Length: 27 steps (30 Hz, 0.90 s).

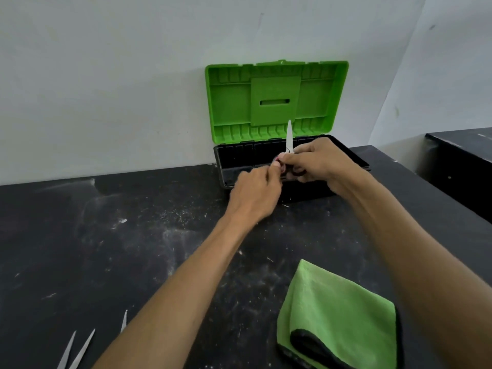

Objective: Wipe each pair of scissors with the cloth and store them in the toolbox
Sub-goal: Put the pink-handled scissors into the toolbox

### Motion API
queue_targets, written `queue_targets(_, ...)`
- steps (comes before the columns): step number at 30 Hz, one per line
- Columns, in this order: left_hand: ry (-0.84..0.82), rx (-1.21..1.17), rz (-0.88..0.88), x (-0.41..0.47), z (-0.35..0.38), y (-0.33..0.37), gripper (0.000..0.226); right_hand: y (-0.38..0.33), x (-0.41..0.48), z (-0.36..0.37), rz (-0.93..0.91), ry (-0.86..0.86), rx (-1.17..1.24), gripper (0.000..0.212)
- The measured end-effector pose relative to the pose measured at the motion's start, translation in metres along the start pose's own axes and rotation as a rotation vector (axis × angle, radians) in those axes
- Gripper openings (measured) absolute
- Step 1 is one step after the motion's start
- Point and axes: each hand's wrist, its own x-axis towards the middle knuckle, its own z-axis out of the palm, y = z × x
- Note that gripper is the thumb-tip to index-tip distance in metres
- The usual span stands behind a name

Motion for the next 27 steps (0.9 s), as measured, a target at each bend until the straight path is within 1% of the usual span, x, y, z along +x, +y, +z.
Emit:
queue_targets(2,0.105,0.216,0.098,0.011,-0.004,-0.015,0.054,0.0,0.02,-0.006,0.062,-0.02,-0.022,0.021)
queue_targets(3,0.135,0.316,0.118,0.018,-0.007,-0.024,0.051,0.001,0.032,-0.01,0.086,-0.02,-0.054,0.022)
queue_targets(4,0.125,0.403,0.107,0.026,-0.008,-0.035,0.049,0.001,0.042,-0.015,0.107,-0.021,-0.1,0.022)
queue_targets(6,0.019,0.506,0.042,0.041,-0.008,-0.056,0.053,0.002,0.063,-0.02,0.147,-0.031,-0.191,0.024)
queue_targets(8,-0.102,0.527,-0.002,0.05,-0.002,-0.071,0.058,0.005,0.082,-0.021,0.18,-0.042,-0.244,0.024)
queue_targets(9,-0.123,0.525,0.0,0.052,0.002,-0.075,0.059,0.006,0.09,-0.02,0.195,-0.056,-0.274,0.021)
queue_targets(11,-0.111,0.52,0.02,0.056,0.006,-0.079,0.06,0.01,0.103,-0.012,0.218,-0.099,-0.376,0.017)
queue_targets(12,-0.1,0.513,0.028,0.057,0.007,-0.08,0.059,0.011,0.107,-0.008,0.228,-0.12,-0.432,0.019)
queue_targets(16,-0.063,0.489,0.042,0.059,0.012,-0.087,0.057,0.02,0.121,0.017,0.311,-0.216,-0.57,0.033)
queue_targets(18,-0.05,0.501,0.049,0.062,0.016,-0.092,0.061,0.022,0.12,0.026,0.318,-0.258,-0.638,0.036)
queue_targets(19,-0.046,0.518,0.052,0.063,0.017,-0.094,0.067,0.022,0.118,0.029,0.31,-0.275,-0.666,0.034)
queue_targets(21,-0.039,0.533,0.048,0.066,0.02,-0.097,0.077,0.027,0.117,0.032,0.28,-0.261,-0.728,0.021)
queue_targets(23,-0.04,0.528,0.036,0.066,0.02,-0.097,0.079,0.034,0.118,0.035,0.274,-0.194,-0.765,0.04)
queue_targets(24,-0.041,0.529,0.036,0.066,0.02,-0.097,0.079,0.036,0.117,0.036,0.277,-0.129,-0.774,0.047)
queue_targets(25,-0.043,0.529,0.036,0.066,0.021,-0.097,0.08,0.038,0.115,0.037,0.267,-0.063,-0.787,0.049)
queue_targets(27,-0.053,0.533,0.033,0.069,0.022,-0.1,0.081,0.038,0.111,0.037,0.257,0.009,-0.813,0.046)
